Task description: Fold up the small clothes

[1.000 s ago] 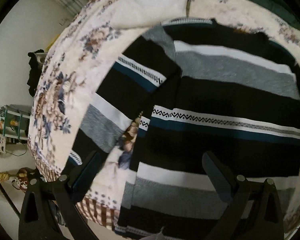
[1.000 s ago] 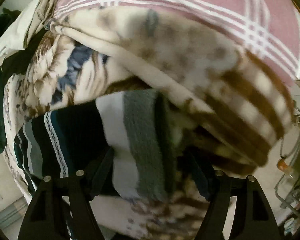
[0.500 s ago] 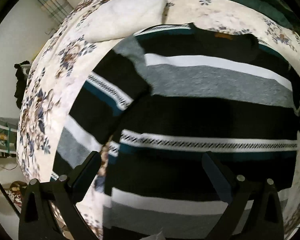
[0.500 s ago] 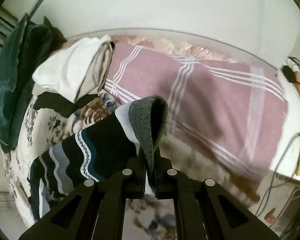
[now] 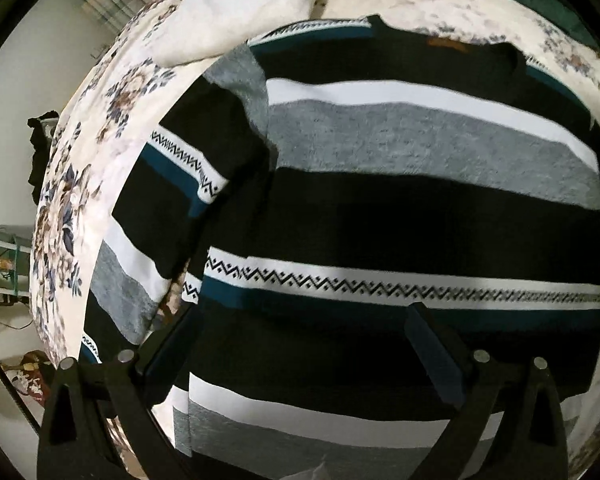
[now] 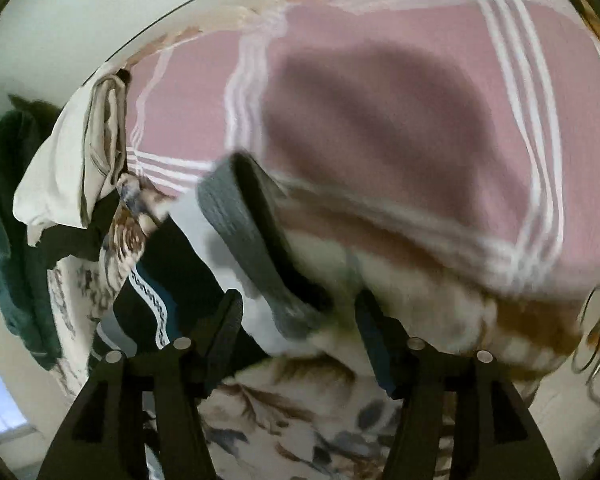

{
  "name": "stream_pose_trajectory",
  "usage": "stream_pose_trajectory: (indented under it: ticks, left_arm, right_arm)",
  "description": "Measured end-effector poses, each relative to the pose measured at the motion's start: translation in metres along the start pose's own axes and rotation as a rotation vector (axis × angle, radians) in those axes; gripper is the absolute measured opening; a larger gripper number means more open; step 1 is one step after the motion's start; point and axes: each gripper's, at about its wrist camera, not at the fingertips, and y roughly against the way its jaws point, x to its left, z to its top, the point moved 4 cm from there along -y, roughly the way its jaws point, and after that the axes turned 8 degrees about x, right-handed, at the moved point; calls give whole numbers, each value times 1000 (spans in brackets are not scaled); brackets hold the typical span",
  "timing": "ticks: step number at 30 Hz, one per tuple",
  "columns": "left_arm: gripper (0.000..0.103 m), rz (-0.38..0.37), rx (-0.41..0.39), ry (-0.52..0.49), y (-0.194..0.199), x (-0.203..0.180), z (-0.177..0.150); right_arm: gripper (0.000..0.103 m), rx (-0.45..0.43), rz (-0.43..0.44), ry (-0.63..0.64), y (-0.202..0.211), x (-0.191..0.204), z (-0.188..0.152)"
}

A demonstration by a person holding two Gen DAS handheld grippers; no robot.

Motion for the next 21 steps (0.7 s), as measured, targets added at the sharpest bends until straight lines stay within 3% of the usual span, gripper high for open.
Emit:
stream_pose_trajectory:
  ticks: [4, 7, 9, 10, 14, 16, 19, 21]
  left_arm:
    - [103, 12, 19, 4, -10, 1, 1]
    - [103, 33, -10, 4, -12, 3, 7]
    - [103, 45, -26, 4, -14, 5, 11]
    - [103, 50, -31, 7, -16, 7, 14]
    - [103, 49, -28, 43, -21, 21, 22]
    - [103, 45, -28, 68, -21, 33, 25]
    - [103, 55, -38, 117, -20, 63, 27]
    - [103, 70, -38, 162, -23, 93, 28]
  right_arm:
    - [64, 5, 140, -105, -16, -19, -6]
    - [62, -113, 243, -196, -17, -21, -1]
    - [20, -180, 271, -200, -13, -15, 1]
    - [13, -189, 275, -181, -11, -10, 2]
    - [13, -245, 231, -72, 8, 30, -7]
    - [13, -254, 199, 47, 24, 63, -22]
    - [13, -254, 154, 279, 36, 141, -66]
    - [12, -236, 123, 454, 29, 205, -115]
